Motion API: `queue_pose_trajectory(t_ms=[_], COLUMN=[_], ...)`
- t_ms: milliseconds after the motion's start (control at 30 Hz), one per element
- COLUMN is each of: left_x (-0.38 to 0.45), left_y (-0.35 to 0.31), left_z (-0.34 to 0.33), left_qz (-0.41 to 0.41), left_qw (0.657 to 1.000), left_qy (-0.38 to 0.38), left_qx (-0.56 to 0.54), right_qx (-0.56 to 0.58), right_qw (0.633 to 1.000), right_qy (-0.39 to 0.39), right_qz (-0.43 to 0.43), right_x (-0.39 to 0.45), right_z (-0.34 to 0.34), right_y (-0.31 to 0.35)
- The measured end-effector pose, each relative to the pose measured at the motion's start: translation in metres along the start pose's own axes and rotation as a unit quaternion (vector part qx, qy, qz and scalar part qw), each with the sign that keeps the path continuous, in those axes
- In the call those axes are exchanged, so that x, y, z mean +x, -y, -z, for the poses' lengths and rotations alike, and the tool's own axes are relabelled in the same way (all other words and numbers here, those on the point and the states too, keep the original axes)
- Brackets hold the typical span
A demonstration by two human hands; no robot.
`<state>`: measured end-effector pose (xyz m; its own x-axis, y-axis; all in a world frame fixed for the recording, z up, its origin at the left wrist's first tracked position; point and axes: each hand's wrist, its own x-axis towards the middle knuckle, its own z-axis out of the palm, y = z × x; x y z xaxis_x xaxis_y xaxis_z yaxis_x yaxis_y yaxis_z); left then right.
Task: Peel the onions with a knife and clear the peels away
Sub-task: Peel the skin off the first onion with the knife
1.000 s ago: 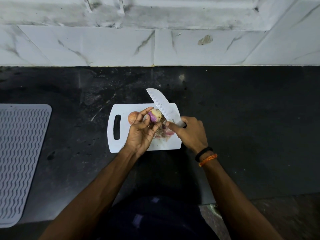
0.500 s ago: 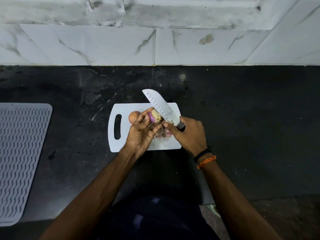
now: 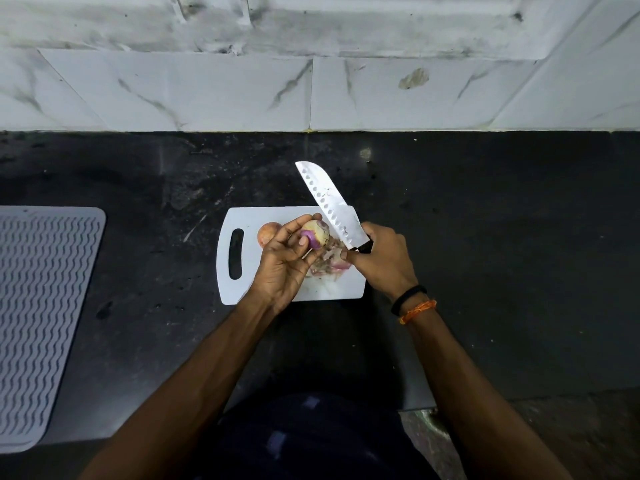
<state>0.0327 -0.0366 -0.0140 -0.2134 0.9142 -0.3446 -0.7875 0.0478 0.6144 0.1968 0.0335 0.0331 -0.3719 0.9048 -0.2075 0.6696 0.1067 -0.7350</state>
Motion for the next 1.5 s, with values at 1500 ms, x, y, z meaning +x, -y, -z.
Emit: queue_pose_trajectory(t_ms=[1500], left_x=[-0.010], left_y=[0.005], left_z=[-0.010], left_qz=[0.094], left_qw=[0.993], left_qy=[-0.071], left_qx=[-0.032], right_qx=[-0.090], right_qw=[0.980], right_qy=[-0.143], right_qz=[0.102], right_x=[-0.009], right_z=[-0.027], right_y=[0.000])
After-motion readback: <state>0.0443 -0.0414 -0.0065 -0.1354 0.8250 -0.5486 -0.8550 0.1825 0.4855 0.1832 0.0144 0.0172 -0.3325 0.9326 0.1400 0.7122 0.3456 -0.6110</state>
